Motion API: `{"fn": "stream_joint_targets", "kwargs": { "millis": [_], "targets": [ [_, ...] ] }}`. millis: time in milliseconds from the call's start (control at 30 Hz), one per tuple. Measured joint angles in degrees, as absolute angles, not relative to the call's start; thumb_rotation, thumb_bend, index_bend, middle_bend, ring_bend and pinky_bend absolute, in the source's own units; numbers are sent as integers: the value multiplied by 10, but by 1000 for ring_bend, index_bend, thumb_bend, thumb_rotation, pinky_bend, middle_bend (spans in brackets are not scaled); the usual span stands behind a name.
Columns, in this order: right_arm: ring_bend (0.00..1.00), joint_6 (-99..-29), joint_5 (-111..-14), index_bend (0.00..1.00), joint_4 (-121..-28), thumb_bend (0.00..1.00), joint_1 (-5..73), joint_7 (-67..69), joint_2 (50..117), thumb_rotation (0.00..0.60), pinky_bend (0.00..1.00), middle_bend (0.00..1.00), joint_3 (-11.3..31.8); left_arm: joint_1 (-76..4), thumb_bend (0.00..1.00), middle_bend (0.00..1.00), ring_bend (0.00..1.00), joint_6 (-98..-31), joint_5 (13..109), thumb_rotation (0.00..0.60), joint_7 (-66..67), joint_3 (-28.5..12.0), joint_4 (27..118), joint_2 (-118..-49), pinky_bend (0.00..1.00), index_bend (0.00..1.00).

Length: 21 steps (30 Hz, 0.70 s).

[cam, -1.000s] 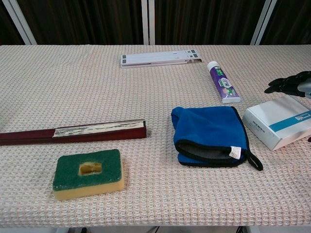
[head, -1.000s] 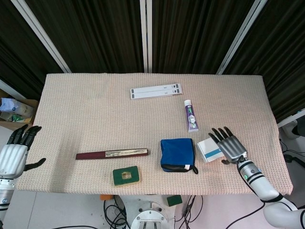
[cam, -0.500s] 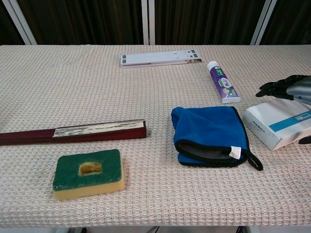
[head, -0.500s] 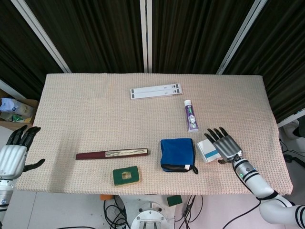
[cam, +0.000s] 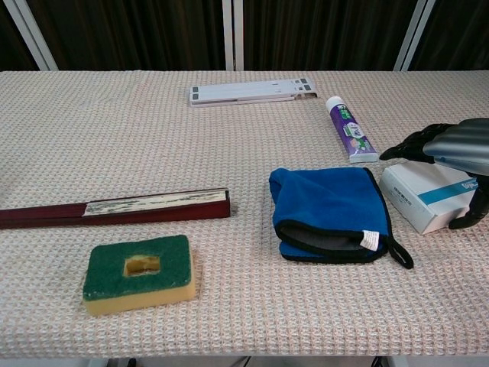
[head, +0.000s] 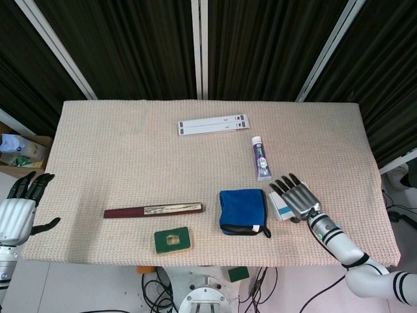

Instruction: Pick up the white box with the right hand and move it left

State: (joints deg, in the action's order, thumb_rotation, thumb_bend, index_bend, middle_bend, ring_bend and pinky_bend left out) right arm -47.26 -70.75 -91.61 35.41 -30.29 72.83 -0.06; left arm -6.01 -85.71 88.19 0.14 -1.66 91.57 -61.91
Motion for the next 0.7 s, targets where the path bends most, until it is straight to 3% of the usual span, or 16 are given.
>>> {"fn": "stream_joint_targets", "kwargs": {
  "millis": [133, 333, 467, 700],
  "targets": [
    [315, -485, -717, 335, -910, 110, 352, -299, 733, 600, 310, 461, -3, -60, 7, 131, 49, -856, 881, 600, 1, -16, 916, -618, 117, 108],
    [481, -507, -737, 639, -903, 186, 346, -284, 738, 600, 503, 607, -4, -61, 7, 131, 50, -854, 881, 600, 3, -17, 920, -616, 120, 108],
    [531, -526, -760, 711, -904, 214, 340, -258, 733, 600, 562, 657, -5, -60, 8, 132, 49, -854, 879, 600, 4, -16, 921, -615, 120, 108],
    [543, -562, -793, 723, -968, 219, 337, -227, 681, 600, 583, 668, 11, -57, 8, 131, 50, -858, 879, 600, -1, -16, 919, -612, 120, 108]
  ]
}}
